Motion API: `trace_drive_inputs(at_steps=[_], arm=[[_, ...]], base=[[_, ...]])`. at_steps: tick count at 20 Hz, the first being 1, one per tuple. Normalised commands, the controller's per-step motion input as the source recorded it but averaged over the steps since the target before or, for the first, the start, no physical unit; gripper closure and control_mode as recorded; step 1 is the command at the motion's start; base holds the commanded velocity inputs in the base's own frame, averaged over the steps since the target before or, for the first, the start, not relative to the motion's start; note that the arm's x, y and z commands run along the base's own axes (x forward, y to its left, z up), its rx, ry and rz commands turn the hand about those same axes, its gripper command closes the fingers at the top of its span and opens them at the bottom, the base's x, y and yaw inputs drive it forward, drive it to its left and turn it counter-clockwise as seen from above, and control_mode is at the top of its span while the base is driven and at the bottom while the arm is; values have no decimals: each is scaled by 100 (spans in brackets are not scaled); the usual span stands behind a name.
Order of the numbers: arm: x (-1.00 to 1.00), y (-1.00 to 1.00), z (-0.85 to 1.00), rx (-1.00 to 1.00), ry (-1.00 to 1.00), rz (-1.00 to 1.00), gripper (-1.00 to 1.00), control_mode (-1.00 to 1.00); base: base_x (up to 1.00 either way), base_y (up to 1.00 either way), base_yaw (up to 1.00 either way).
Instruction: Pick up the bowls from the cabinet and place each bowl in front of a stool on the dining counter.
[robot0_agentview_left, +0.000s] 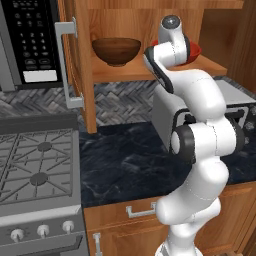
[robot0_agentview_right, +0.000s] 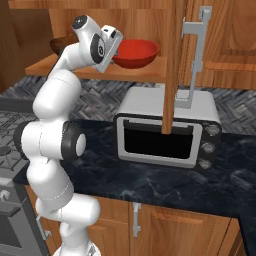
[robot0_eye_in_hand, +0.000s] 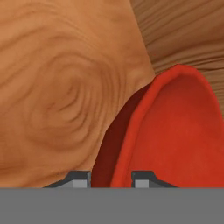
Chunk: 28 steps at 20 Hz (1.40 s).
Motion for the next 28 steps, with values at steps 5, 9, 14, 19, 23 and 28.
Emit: trace_drive_inputs(at_steps=[5,9,14,19,23,28], arm=[[0,0,0,0,0,0,100,-100],[-27,0,0,-3,0,1,100,-100],[-82,0,-1,-9,0,3,100,-100],[-100,0,0,-13,-9,3,100,-100],[-100,0,0,-11,-8,6,100,-100],[-100,1,0,-1,0,18,100,-100]], base=[[0,0,0],[0,0,0],[0,0,0],[0,0,0],[0,0,0],[0,0,0]])
